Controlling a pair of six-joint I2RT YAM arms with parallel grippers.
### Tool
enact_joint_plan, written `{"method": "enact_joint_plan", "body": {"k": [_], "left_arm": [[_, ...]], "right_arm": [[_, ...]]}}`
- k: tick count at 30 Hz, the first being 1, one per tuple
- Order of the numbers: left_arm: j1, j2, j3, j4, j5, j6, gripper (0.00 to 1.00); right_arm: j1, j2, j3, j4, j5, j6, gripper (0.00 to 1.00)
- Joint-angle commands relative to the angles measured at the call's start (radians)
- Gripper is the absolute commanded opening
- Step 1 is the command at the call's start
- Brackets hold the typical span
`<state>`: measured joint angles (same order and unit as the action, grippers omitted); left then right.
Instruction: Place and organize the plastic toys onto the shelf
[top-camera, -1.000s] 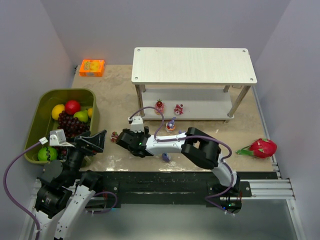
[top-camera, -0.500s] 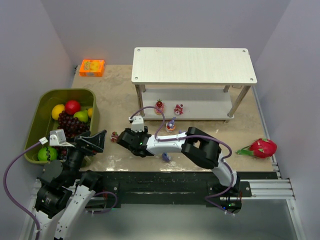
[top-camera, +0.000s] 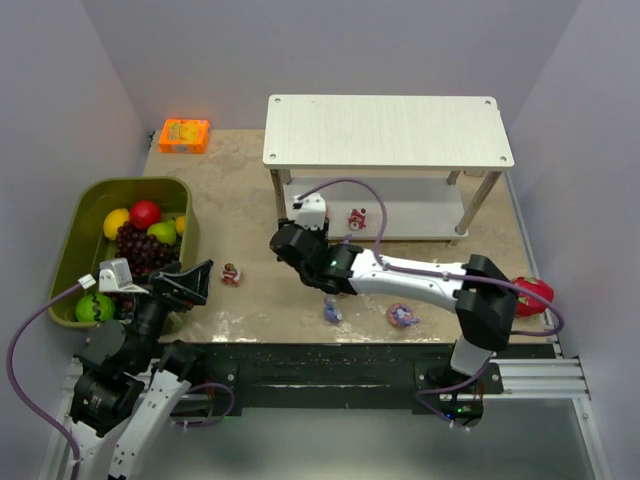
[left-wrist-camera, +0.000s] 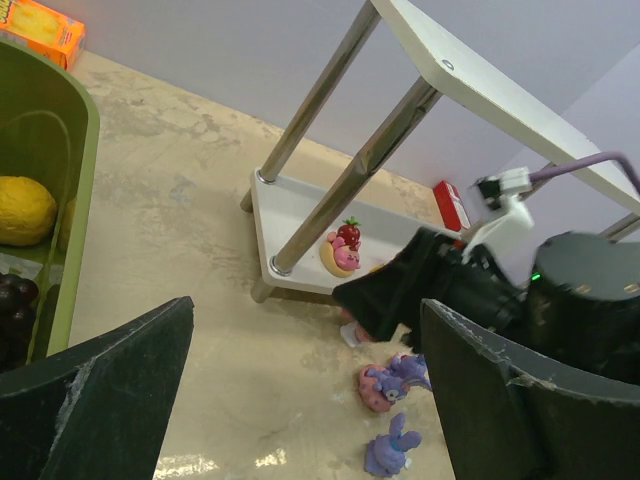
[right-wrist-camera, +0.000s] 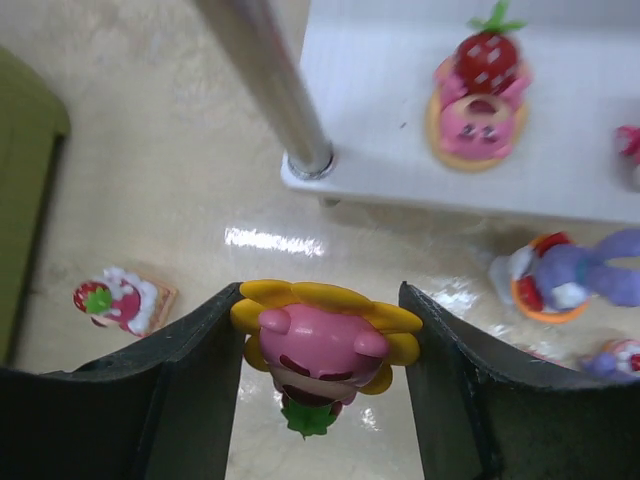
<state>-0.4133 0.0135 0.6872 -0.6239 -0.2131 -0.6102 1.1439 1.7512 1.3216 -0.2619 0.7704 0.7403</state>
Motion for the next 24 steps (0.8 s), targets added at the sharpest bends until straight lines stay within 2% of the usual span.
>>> {"method": "enact_joint_plan", "body": {"k": [1,9,14,18,24], "left_arm": [[0.007,-0.03,0.008,0.01,0.003,-0.006,1.0],[0.007,-0.035,0.005,0.012,0.003,-0.008,1.0],[0.007,-0.033,0.006,0.01,0.004,-0.008,1.0],[0.007,-0.032,0.006,0.01,0.003,-0.008,0.99],[0.007,-0.03,0.006,0.009,0.003,-0.01,1.0]], "right_arm": [[-0.076,-0.094,-0.094,0.036,0.018,-0.041,0.2],[-0.265,-0.324,-0.304,0.067,0.013,-0.071,0.2],[-0.383,-0.432,-0.378,0.07,0.023,-0.122,0.21],[-0.449,-0.456,-0.433,0.124,-0.017,-0.231,0.23],[-0.509,-0.389,-0.459,0.24,-0.08,-0.352,0.26]]}}
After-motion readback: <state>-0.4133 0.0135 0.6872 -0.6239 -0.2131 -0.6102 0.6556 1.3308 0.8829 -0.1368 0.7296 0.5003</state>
